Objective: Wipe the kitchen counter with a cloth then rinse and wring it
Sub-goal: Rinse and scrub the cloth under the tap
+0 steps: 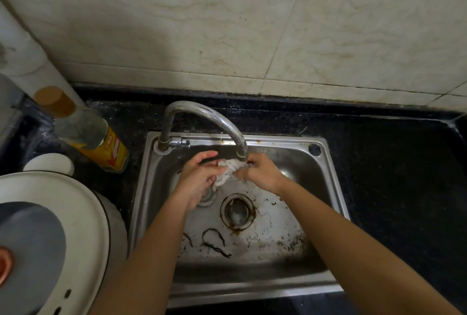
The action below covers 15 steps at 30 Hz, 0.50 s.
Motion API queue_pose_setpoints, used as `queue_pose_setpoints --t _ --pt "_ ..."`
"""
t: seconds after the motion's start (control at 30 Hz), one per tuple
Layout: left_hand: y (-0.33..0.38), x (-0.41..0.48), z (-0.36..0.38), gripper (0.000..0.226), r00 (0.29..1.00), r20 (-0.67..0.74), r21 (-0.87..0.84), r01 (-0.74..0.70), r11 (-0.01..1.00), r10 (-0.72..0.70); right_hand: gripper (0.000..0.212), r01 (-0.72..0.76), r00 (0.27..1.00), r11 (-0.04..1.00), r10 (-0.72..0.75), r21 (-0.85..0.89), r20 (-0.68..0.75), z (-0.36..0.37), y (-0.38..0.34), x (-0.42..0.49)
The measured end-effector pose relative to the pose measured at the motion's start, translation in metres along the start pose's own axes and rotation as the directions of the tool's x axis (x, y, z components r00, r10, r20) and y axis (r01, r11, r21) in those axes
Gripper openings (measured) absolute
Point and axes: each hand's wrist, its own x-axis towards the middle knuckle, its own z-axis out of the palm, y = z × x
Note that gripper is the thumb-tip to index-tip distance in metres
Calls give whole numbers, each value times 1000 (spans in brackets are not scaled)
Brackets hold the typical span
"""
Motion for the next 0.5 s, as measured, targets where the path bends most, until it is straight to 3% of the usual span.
queue_pose_setpoints --t 0.1,0.17,0.23,0.33,0.43,0.5 --pt "-9 0 -1 28 999 -44 149 -11 989 18 34 -42 999 976 40 213 11 0 2 -3" --pt "-16 -4 0 24 1000 4 290 -4 957 3 31 -82 996 941 92 328 -15 -1 6 -4" --pt "-22 -6 2 18 999 23 326 -30 945 24 30 -145 987 879 160 455 6 0 10 -5" --pt "-25 -7 7 14 997 23 269 -82 960 78 31 -199 979 848 194 491 62 2 16 -7" --pt "-28 -4 11 14 991 20 326 -134 936 135 31 -227 974 844 187 485 130 6 18 -10" --pt "-30 -3 15 19 989 27 348 -145 926 145 36 -205 978 844 186 496 88 10 19 -9"
